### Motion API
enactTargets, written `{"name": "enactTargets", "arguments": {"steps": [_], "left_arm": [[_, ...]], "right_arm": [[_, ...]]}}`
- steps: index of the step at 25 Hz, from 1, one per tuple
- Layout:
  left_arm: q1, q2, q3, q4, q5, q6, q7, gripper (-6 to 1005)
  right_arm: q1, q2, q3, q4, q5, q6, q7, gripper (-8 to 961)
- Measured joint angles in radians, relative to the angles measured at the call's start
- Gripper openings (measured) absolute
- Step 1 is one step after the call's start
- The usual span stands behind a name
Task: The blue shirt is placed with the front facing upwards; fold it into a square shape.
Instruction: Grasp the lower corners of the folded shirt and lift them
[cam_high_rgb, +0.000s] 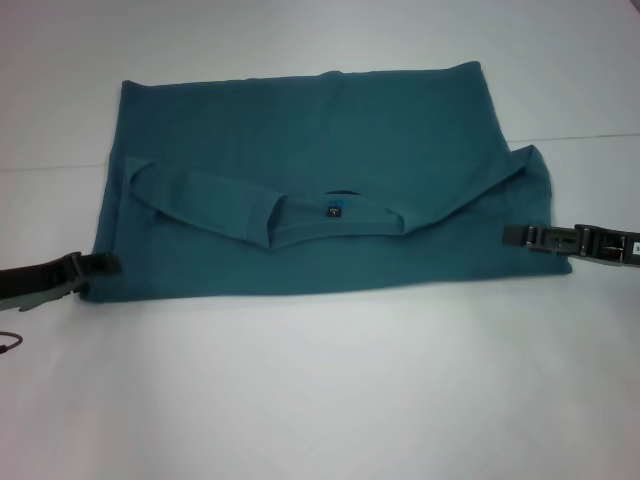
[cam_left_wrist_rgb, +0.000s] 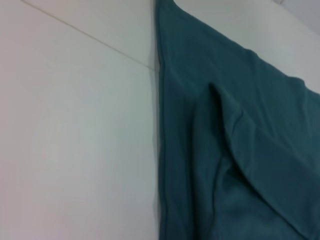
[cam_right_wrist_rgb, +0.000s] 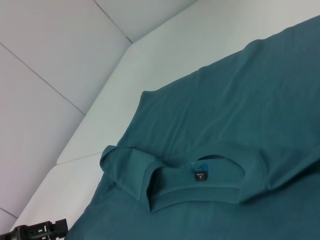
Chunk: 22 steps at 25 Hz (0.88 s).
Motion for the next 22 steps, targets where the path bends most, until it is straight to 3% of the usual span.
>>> {"name": "enactTargets", "arguments": {"steps": [22], "left_arm": [[-0.030,-0.006,0.052,-0.027,0.012,-0.029,-0.005,583]], "right_arm": [[-0.005,0.000,0.002,0.008,0.002,0.013,-0.001,797]]}}
